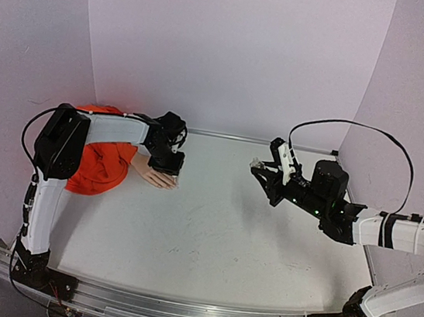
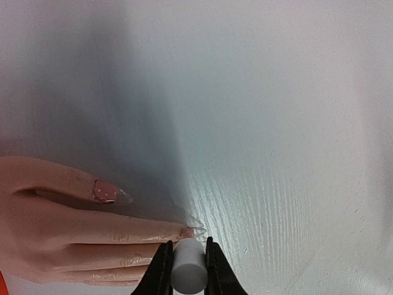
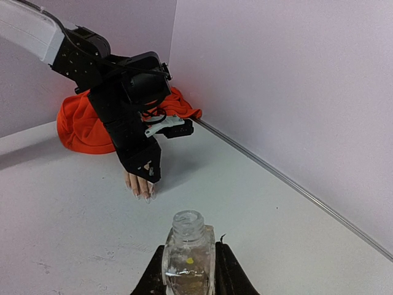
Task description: Paint the nails
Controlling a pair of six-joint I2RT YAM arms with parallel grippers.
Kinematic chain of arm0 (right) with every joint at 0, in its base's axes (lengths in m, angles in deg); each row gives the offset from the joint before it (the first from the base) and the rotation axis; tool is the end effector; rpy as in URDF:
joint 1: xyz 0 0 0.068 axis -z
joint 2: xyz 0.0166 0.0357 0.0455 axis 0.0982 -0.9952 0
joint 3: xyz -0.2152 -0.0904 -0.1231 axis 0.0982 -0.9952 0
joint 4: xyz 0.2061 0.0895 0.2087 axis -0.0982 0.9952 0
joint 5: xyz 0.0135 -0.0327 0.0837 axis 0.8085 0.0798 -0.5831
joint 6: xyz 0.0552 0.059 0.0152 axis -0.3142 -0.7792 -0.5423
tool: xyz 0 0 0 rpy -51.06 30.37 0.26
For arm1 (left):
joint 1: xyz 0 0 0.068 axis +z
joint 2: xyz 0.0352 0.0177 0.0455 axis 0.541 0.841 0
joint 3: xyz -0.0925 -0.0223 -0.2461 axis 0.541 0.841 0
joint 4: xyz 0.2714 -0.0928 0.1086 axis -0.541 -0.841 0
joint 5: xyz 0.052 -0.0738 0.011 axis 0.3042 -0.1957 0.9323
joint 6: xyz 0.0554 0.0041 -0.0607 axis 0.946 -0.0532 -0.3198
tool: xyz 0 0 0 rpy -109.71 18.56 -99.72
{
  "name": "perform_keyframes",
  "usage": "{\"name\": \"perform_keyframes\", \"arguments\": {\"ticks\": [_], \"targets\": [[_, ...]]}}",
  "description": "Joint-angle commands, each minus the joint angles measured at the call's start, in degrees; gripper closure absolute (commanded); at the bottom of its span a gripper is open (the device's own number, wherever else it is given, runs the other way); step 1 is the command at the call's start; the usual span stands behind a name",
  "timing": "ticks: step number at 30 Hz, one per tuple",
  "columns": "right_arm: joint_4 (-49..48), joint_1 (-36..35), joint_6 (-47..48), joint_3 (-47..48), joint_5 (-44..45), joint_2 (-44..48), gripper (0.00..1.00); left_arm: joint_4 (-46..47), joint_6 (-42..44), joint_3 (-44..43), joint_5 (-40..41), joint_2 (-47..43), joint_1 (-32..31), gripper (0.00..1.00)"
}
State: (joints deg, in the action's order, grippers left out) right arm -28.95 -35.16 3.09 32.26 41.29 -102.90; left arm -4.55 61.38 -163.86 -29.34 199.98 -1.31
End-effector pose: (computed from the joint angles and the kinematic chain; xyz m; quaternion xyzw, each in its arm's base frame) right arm 0.2663 0.2411 0.2575 -0.3098 0.5435 0.2426 0.7415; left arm 0.4326 -0.2948 0.1175 0.1281 0.9614 -0.1204 0.2115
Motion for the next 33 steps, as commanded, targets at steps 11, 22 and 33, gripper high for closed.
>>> {"name": "perform_keyframes", "arguments": {"ticks": [11, 22, 33], "targets": [[-3.05, 0.17, -0.64, 1.74, -0.63, 0.51, 1.0, 1.09, 0.5, -2.54, -1.27, -2.08, -1.0, 1.0], [-3.05, 0.08, -0.73, 1.63, -0.66, 0.83, 1.0, 0.99, 1.16, -0.98, 4.12, -2.9, -0.05, 1.0], [-3.05, 0.16, -0.73, 1.74, -0.59, 0.48, 1.0, 0.92, 0.84, -2.09, 1.68, -0.56, -0.17, 1.0]]}}
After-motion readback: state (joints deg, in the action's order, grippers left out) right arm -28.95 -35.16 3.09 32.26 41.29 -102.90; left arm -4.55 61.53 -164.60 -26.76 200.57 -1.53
